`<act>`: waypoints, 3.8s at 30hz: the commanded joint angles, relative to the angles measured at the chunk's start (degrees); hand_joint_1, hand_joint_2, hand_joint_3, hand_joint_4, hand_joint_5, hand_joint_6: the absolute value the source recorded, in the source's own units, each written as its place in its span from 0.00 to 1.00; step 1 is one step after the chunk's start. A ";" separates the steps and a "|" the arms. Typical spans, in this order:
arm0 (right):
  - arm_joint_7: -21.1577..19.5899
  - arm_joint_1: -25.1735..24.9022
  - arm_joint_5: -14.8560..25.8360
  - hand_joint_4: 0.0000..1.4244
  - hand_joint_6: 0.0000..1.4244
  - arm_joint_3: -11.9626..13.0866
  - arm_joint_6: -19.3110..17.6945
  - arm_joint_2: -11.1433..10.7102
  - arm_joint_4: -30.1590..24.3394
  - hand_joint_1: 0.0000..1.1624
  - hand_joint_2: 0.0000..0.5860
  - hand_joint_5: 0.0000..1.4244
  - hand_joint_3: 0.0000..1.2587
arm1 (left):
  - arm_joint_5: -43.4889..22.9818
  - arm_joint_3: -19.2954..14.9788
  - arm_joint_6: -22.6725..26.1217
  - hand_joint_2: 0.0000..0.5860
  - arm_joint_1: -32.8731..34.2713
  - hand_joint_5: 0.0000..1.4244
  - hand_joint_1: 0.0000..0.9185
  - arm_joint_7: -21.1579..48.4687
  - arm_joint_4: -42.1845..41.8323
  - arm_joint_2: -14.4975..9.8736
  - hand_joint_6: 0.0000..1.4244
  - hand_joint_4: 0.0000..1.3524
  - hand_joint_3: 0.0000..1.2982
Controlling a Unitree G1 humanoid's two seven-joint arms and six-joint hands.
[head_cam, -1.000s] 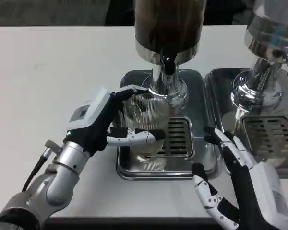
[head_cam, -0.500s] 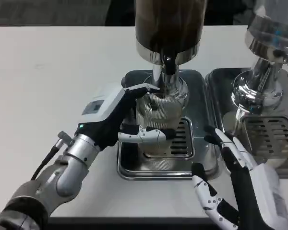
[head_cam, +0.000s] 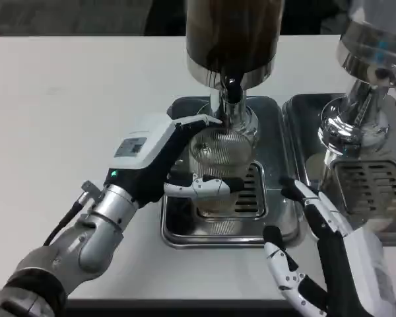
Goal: Grasp the cup under the faucet to collect the drink, then remove the cup.
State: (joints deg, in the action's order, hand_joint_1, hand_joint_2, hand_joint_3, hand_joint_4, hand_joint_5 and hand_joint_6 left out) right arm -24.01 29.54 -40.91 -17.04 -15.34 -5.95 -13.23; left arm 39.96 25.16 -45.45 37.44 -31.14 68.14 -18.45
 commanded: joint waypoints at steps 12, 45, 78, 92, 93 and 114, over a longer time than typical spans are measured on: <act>1.28 -0.81 1.83 0.18 0.10 -0.15 -0.50 -0.95 0.02 0.32 0.77 0.09 0.18 | 2.61 2.23 2.60 0.10 2.16 0.18 0.30 -2.83 -0.95 -1.37 0.16 0.13 0.25; 1.55 -0.64 2.86 0.19 0.11 -0.54 -0.37 -0.93 0.64 0.34 0.78 0.11 0.20 | 0.87 1.58 -0.68 0.12 2.24 0.18 0.25 -3.21 -2.61 -2.31 0.18 0.11 0.22; 1.56 -5.03 5.36 0.20 0.11 0.30 -1.97 -1.75 4.34 0.32 0.77 0.12 0.20 | -18.15 -15.11 -19.48 0.12 -16.81 0.27 0.07 8.82 -25.16 -14.80 0.29 0.19 0.25; 1.71 -7.41 5.95 0.20 0.11 1.11 -3.19 -2.06 6.33 0.33 0.79 0.12 0.20 | -54.58 -18.86 -12.66 0.13 -15.00 0.34 0.00 43.64 -37.97 -15.46 0.31 0.28 0.29; 1.72 -7.59 5.98 0.20 0.11 1.20 -3.26 -2.09 6.44 0.33 0.79 0.12 0.20 | -57.41 -19.10 -10.79 0.13 -14.58 0.33 0.00 47.11 -38.86 -15.13 0.30 0.28 0.29; 0.74 -7.76 6.69 0.20 0.10 1.93 -3.58 -1.39 7.69 0.33 0.79 0.12 0.20 | -74.93 -28.96 23.40 0.12 -7.07 0.16 0.00 83.40 -47.63 -6.79 0.14 0.10 0.14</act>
State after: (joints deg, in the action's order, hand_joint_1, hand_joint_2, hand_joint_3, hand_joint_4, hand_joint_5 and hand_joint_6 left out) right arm -22.57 21.45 -34.45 -15.48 -17.94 -7.47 -6.05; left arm -34.71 -2.73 -24.04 28.04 50.36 21.25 -25.72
